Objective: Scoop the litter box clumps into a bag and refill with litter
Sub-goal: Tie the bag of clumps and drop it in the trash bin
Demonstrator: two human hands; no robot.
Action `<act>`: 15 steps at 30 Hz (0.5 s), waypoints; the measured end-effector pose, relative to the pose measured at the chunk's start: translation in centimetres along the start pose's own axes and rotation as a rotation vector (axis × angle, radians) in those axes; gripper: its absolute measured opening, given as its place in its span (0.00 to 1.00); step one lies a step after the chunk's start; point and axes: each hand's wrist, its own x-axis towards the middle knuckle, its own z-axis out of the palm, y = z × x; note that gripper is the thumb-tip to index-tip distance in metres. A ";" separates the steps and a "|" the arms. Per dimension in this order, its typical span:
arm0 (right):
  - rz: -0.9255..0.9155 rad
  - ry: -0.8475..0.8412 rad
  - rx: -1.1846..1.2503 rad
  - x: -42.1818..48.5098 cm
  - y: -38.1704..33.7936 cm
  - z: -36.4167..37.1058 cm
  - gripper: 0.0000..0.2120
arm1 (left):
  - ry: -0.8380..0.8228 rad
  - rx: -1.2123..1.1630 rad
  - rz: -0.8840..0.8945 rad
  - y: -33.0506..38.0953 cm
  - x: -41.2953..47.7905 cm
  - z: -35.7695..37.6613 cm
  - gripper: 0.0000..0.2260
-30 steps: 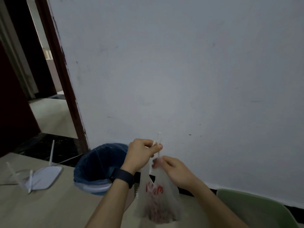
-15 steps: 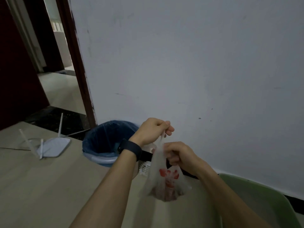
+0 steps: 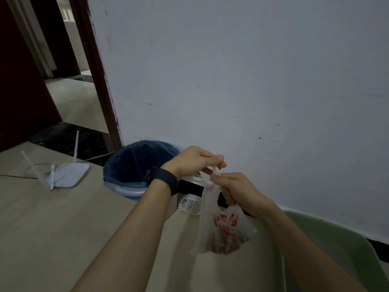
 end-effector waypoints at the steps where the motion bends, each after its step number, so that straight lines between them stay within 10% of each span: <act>1: -0.002 0.020 -0.032 0.1 0.3 0.0 0.21 | 0.003 -0.018 0.004 -0.2 0.2 0.0 0.13; 8: -0.143 0.276 -0.367 1.2 1.9 0.6 0.23 | 0.045 -0.052 0.072 -0.5 1.4 0.9 0.12; 15: 0.083 0.103 0.346 1.5 1.6 -0.5 0.17 | 0.251 -0.261 -0.127 -3.6 2.5 2.5 0.20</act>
